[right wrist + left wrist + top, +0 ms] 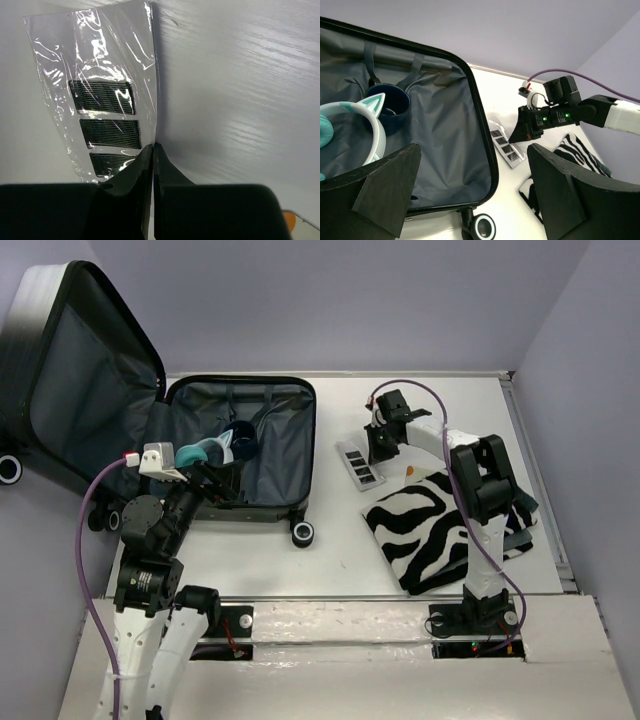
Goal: Pack the luggage
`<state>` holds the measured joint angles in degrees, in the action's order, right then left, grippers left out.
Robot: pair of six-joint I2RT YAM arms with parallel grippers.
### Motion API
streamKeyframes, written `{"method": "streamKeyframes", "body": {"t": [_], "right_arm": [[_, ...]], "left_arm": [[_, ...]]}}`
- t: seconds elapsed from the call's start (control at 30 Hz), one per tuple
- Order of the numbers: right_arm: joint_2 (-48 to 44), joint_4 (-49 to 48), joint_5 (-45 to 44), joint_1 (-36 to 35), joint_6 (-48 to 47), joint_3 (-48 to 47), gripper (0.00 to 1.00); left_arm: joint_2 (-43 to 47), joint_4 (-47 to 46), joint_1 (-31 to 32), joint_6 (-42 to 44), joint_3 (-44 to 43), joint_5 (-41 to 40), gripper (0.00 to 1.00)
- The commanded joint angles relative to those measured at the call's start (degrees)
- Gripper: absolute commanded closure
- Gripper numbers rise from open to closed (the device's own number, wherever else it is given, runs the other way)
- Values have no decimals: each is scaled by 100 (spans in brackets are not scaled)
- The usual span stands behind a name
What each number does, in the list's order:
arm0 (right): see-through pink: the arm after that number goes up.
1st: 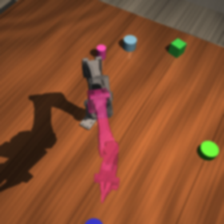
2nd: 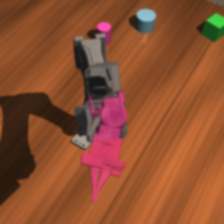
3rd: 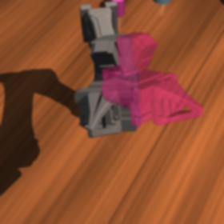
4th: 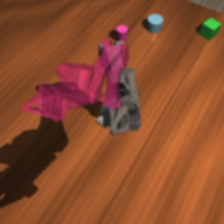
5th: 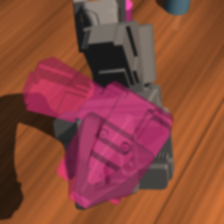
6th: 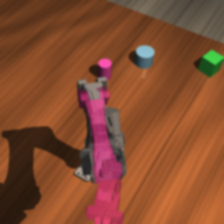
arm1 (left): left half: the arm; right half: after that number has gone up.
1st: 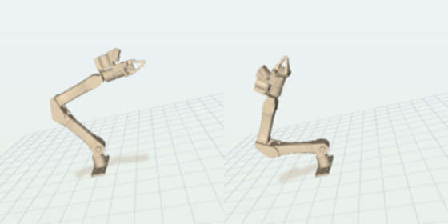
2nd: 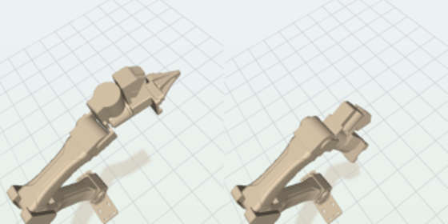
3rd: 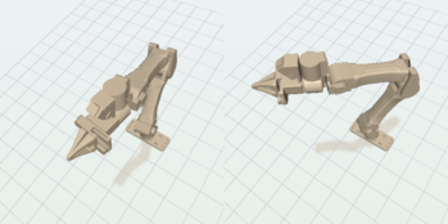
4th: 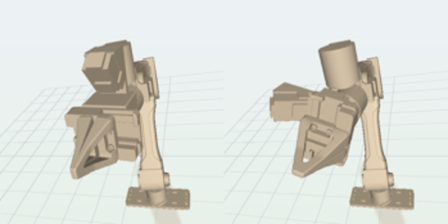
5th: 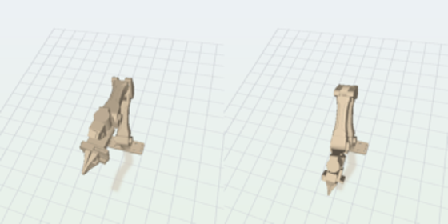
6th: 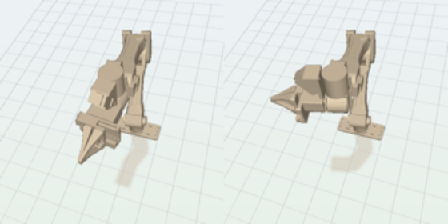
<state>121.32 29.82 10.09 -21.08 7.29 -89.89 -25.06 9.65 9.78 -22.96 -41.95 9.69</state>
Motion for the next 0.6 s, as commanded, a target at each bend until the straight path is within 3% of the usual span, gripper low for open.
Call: {"method": "streamKeyframes", "body": {"t": [0.0,0.27,0.37,0.57], "right_arm": [[95,-309,232,-72,229,-108,93],[-1258,-1180,151,-72,571,577,93],[-2170,-1540,318,-72,835,876,93],[-2683,-1900,529,-536,1345,710,93]], "left_arm": [[1,-209,24,72,30,121,1],[10,-209,24,72,29,120,1],[1,-227,24,64,29,129,1],[-8,-262,6,46,38,147,1]]}}
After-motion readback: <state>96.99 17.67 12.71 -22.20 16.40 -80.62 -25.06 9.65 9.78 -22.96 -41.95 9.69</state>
